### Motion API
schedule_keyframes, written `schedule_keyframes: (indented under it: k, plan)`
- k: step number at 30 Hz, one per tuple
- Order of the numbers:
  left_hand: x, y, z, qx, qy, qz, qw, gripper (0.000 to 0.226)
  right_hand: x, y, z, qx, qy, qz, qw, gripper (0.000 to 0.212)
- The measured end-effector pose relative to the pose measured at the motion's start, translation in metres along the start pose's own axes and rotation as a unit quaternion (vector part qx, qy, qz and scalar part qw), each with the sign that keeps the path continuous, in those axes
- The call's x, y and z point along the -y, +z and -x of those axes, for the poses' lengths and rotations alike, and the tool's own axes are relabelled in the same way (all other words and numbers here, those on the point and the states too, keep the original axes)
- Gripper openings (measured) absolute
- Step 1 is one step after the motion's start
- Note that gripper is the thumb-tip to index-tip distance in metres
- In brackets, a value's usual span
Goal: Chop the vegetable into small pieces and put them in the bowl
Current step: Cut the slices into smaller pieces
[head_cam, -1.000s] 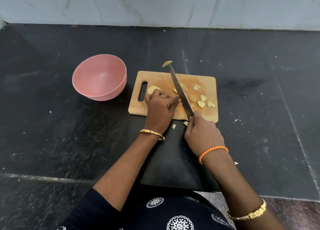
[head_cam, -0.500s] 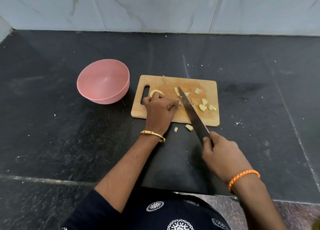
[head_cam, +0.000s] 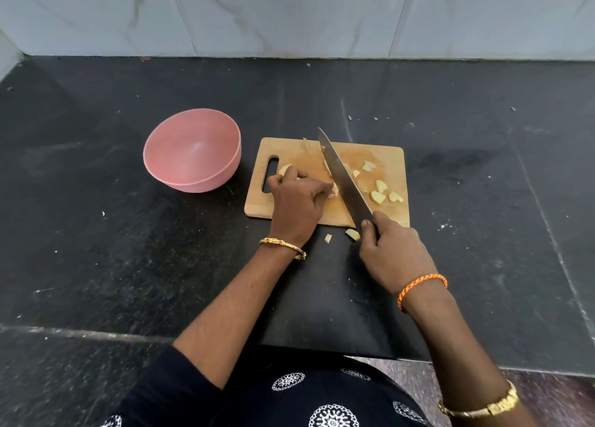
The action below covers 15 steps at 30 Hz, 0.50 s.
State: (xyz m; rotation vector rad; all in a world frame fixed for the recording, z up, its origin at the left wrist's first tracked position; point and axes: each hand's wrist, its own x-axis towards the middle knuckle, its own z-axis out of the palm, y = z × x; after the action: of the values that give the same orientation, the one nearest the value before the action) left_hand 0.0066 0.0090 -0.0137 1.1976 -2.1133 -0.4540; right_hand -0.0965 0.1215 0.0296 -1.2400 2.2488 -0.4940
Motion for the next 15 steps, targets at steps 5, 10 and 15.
schedule_keyframes:
  k: [5, 10, 15]
  plan:
    - [0.0011, -0.0004, -0.0028, 0.009, -0.020, 0.021, 1.000, 0.010, -0.0013, 0.0015, -0.0009, 0.002, -0.005, 0.002, 1.000, 0.021]
    - [0.0029, -0.0009, -0.0050, 0.028, -0.029, 0.021, 0.999, 0.011, -0.0018, 0.0010, -0.0026, 0.005, -0.012, -0.002, 1.000, 0.020]
    - [0.0023, 0.0000, -0.0041, 0.035, -0.041, 0.016, 0.998, 0.013, -0.0011, 0.0037, -0.0040, -0.003, -0.015, 0.015, 1.000, 0.019]
